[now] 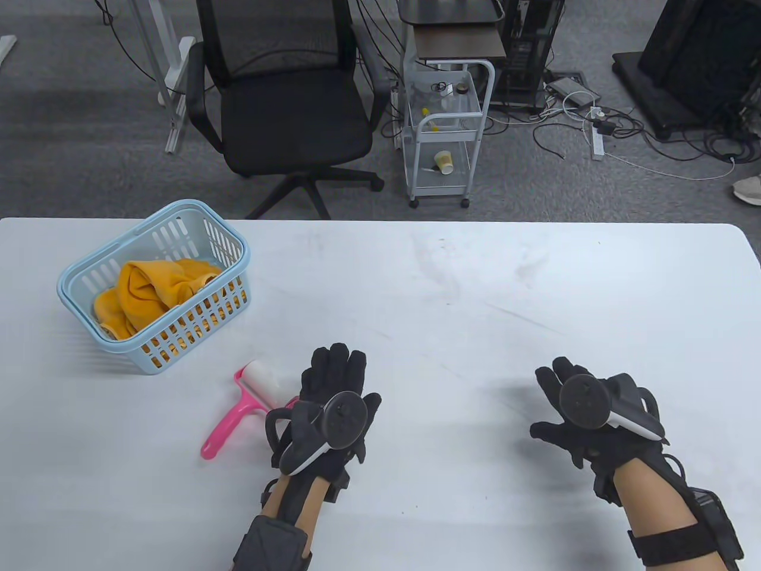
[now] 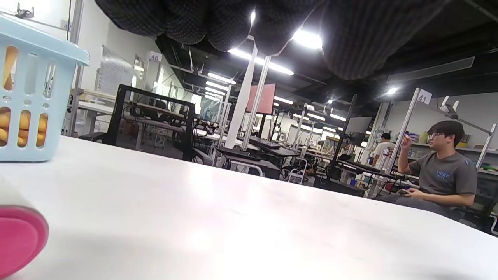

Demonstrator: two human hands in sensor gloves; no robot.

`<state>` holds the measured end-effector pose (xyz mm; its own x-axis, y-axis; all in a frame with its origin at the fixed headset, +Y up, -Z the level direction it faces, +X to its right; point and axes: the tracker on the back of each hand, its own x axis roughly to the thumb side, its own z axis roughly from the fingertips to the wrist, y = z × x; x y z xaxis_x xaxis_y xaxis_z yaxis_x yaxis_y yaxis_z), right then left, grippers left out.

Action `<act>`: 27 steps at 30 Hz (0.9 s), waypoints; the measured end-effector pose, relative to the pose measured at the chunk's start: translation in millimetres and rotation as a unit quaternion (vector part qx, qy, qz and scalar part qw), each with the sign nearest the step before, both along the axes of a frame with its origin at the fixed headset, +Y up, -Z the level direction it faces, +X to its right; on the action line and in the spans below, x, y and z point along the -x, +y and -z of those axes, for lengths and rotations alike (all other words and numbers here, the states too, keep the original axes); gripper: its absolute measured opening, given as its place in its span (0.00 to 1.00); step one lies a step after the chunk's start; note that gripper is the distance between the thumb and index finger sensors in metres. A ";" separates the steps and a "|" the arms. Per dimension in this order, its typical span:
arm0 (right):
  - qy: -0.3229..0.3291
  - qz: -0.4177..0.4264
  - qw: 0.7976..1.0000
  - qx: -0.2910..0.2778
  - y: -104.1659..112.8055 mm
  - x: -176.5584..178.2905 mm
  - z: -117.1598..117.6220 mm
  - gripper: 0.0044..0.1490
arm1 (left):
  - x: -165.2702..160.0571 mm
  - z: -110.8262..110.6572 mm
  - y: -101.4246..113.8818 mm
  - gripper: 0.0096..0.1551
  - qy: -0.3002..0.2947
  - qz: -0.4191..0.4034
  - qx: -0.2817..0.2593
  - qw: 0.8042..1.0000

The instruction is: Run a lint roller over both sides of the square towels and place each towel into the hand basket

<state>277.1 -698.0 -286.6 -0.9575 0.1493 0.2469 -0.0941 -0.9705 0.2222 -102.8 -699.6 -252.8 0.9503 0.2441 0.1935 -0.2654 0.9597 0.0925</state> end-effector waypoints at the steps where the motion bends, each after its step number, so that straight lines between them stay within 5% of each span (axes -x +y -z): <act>1: -0.002 0.026 1.000 -0.010 12.5 7.5 -0.6 0.59 | -0.2 -1.7 0.6 0.39 -0.004 0.003 -0.004 1.000; 5: -0.003 0.083 0.994 -0.064 38.4 40.7 -10.7 0.54 | -5.1 -5.9 3.6 0.39 -0.012 0.005 -0.017 1.000; 10: -0.015 0.100 0.985 -0.137 43.0 77.2 -27.8 0.49 | -14.1 -8.0 1.1 0.38 -0.022 0.024 -0.019 0.999; 17: -0.042 0.095 0.970 -0.218 1.3 110.2 -39.2 0.44 | -21.4 -10.9 -0.3 0.35 -0.029 0.038 -0.030 0.998; 27: -0.034 0.048 0.977 -0.206 -26.0 121.2 -37.3 0.42 | -32.0 -14.0 -6.2 0.35 -0.031 0.073 -0.046 0.996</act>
<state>155.9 -724.0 -249.4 -0.9602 0.1413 0.2408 -0.1905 -0.9620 -0.1953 -70.8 -705.8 -238.8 0.9596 0.0828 0.2689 -0.1318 0.9767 0.1695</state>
